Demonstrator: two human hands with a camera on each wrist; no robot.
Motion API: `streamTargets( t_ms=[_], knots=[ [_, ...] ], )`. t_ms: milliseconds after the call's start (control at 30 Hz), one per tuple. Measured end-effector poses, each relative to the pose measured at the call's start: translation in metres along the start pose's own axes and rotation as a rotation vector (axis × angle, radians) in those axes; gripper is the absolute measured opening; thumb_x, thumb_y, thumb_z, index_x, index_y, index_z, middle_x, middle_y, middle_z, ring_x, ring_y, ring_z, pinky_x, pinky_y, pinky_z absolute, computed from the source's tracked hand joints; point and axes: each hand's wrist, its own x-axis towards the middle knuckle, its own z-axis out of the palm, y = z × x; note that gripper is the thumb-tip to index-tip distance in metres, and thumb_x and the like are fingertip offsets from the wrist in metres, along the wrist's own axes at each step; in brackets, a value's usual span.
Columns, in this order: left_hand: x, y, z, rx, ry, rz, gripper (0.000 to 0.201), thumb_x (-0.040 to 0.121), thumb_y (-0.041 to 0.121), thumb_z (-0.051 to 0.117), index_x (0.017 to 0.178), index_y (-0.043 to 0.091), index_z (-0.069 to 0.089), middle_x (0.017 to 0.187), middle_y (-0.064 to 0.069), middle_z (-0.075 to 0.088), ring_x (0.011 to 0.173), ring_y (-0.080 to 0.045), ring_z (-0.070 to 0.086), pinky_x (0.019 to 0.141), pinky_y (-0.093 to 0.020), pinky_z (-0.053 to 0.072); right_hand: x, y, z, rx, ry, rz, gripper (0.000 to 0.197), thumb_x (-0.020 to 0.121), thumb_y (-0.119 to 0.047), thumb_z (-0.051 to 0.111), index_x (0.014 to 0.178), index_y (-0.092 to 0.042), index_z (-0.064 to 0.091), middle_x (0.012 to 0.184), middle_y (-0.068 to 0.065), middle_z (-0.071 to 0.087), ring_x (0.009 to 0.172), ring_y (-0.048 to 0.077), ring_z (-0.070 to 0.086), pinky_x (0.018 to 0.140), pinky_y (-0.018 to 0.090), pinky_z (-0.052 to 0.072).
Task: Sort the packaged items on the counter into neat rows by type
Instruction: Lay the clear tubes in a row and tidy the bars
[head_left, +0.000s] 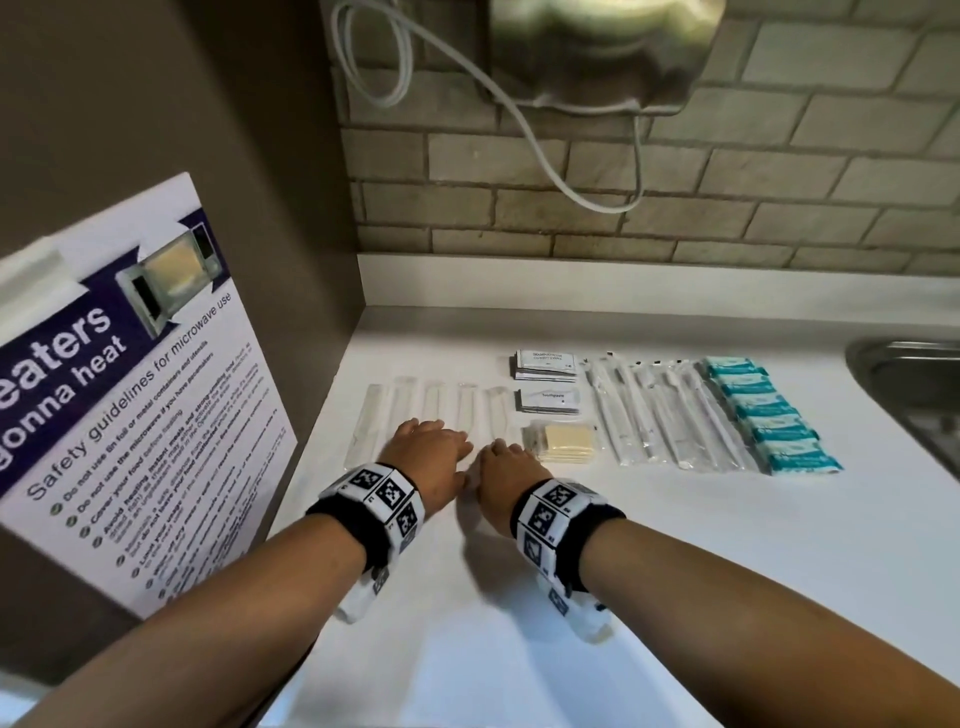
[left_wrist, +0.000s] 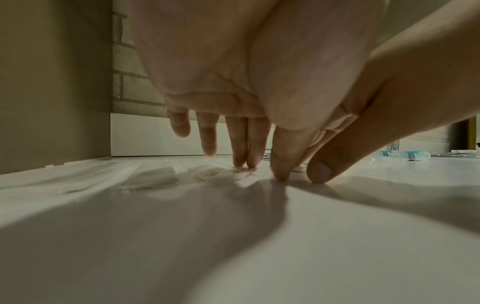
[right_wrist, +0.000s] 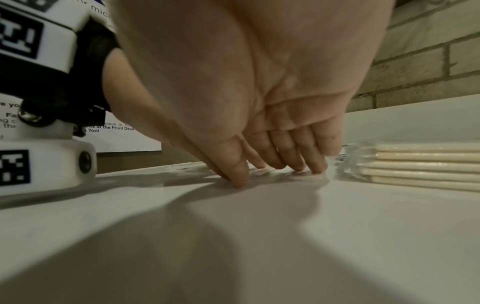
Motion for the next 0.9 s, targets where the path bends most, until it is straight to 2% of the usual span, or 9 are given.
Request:
streamTargets(
  t_ms=[233,633,900],
  knots=[
    [-0.004,0.003,-0.003,-0.002,-0.014,0.001,0.049,0.097,0.037,0.044,0.145,0.029,0.042,0.155,0.009,0.034,0.146,-0.018,0.022,0.120,-0.040,0.010,-0.001,-0.003,-0.008,0.031,-0.007,0.010,0.045,0.095,-0.017,0.043,0.136,0.000,0.040,0.135,0.018,0.043,0.128,0.034,0.041,0.111,0.039,0.033],
    [-0.006,0.006,-0.006,-0.019,-0.024,-0.015,0.049,0.097,0.037,0.044,0.145,0.030,0.041,0.155,0.010,0.033,0.147,-0.017,0.021,0.121,-0.040,0.008,-0.004,-0.003,-0.012,0.025,-0.026,0.009,0.049,0.097,-0.019,0.044,0.141,0.000,0.035,0.144,0.020,0.037,0.134,0.035,0.036,0.113,0.040,0.028],
    [-0.008,0.006,-0.008,-0.029,-0.023,-0.016,0.049,0.097,0.036,0.044,0.145,0.029,0.042,0.155,0.010,0.035,0.146,-0.017,0.022,0.121,-0.040,0.007,-0.006,-0.003,-0.014,0.046,-0.040,0.006,0.049,0.097,-0.019,0.043,0.142,-0.001,0.036,0.143,0.020,0.038,0.134,0.035,0.036,0.112,0.040,0.028]
  ],
)
